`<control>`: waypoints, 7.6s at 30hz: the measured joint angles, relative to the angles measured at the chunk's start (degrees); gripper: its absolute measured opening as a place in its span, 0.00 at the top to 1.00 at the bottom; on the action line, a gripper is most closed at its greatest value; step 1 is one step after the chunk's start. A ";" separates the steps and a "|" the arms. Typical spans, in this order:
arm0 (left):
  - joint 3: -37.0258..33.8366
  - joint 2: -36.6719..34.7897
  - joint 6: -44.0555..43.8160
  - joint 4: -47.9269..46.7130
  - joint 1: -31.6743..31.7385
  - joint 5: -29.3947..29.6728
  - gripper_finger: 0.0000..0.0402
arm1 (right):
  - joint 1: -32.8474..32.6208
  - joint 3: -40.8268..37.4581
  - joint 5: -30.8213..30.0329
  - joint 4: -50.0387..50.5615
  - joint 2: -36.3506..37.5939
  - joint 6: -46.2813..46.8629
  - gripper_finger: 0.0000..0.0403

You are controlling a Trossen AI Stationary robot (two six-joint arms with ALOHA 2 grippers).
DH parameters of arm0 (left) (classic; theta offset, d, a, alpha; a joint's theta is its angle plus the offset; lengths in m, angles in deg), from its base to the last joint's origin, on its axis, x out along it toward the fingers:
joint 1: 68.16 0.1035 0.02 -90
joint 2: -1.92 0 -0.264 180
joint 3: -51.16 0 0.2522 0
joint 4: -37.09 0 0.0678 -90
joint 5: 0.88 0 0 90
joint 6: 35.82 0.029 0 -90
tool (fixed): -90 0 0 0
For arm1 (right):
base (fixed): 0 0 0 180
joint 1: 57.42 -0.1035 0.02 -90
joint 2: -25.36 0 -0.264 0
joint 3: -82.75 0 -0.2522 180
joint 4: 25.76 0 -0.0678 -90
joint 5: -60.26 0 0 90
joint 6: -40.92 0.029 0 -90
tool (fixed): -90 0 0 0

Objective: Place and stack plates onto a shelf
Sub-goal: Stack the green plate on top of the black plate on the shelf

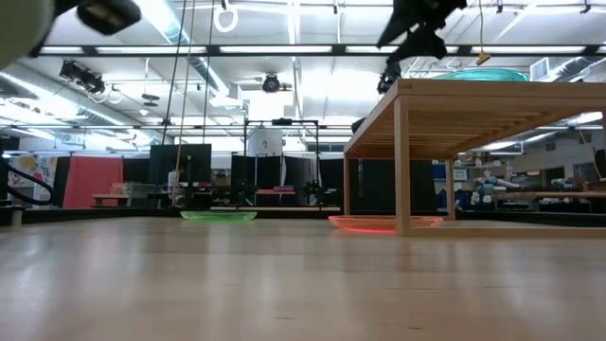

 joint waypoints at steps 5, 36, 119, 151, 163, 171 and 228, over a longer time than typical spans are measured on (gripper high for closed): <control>2.78 0.00 -0.09 0.13 0.00 8.82 0.96 | -7.51 0.00 -0.02 -3.36 0.00 0.04 0.47; 3.84 -0.02 -8.20 10.74 21.79 59.82 0.96 | -19.65 0.00 -8.09 -10.07 -2.21 -1.03 0.47; 3.82 -0.02 -4.57 14.24 26.80 57.06 0.66 | -19.15 0.08 -67.23 -85.74 -30.49 -81.81 0.96; 3.82 -0.02 -4.66 14.24 26.80 57.02 0.66 | -4.95 29.74 -44.08 -43.51 -30.47 -52.60 0.96; 3.82 -0.02 -4.59 14.24 26.80 57.01 0.66 | 10.48 49.63 -23.57 12.31 -30.45 -15.34 0.96; 3.82 -0.02 -4.71 14.21 26.80 53.68 0.66 | 21.56 53.51 -6.74 27.17 -30.38 -9.33 0.96; 3.82 -0.02 -4.59 14.21 26.80 49.78 0.66 | 32.68 47.01 -1.46 43.69 -30.63 -11.93 0.92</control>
